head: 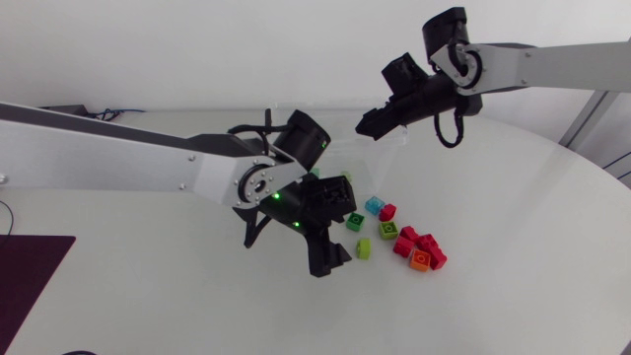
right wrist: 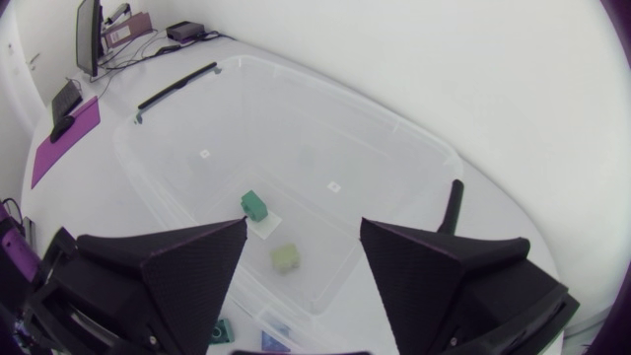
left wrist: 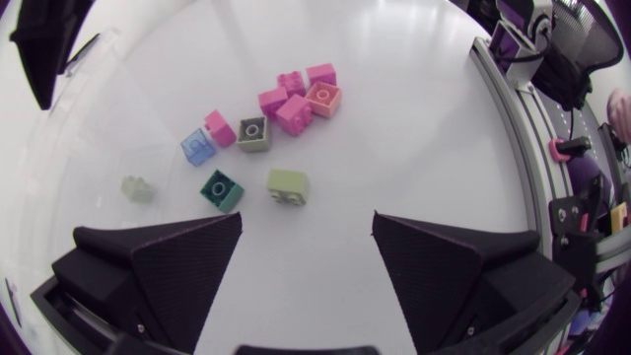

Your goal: Pick up the duplo bricks and place them in the container

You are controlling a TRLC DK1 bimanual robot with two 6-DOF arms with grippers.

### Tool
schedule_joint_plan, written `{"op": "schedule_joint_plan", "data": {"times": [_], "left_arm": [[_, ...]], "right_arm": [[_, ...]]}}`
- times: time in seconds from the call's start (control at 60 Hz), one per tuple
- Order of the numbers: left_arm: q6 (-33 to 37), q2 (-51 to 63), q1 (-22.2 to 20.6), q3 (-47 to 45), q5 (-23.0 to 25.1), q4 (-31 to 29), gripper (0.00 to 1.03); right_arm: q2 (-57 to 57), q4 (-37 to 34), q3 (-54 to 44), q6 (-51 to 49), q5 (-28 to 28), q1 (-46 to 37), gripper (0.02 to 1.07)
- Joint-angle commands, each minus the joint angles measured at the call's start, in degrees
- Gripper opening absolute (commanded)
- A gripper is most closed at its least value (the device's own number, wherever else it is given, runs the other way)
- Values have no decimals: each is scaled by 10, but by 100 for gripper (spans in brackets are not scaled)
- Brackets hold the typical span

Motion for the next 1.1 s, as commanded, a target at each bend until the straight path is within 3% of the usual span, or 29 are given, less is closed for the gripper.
{"op": "schedule_joint_plan", "data": {"times": [0.0,0.433,0.683,1.033,1.083], "left_arm": [[37,28,-15,38,-8,-15,92],[60,165,-67,202,-70,-162,91],[60,241,-58,314,-83,-247,86],[63,310,-50,406,-104,-291,85],[68,311,-50,407,-105,-298,80]], "right_arm": [[-73,11,-41,10,-8,-18,103],[-311,25,-288,-26,-44,-85,103],[-404,16,-423,-58,-55,-95,103],[-463,4,-527,-109,-71,-143,103],[-463,3,-532,-113,-72,-155,103]]}}
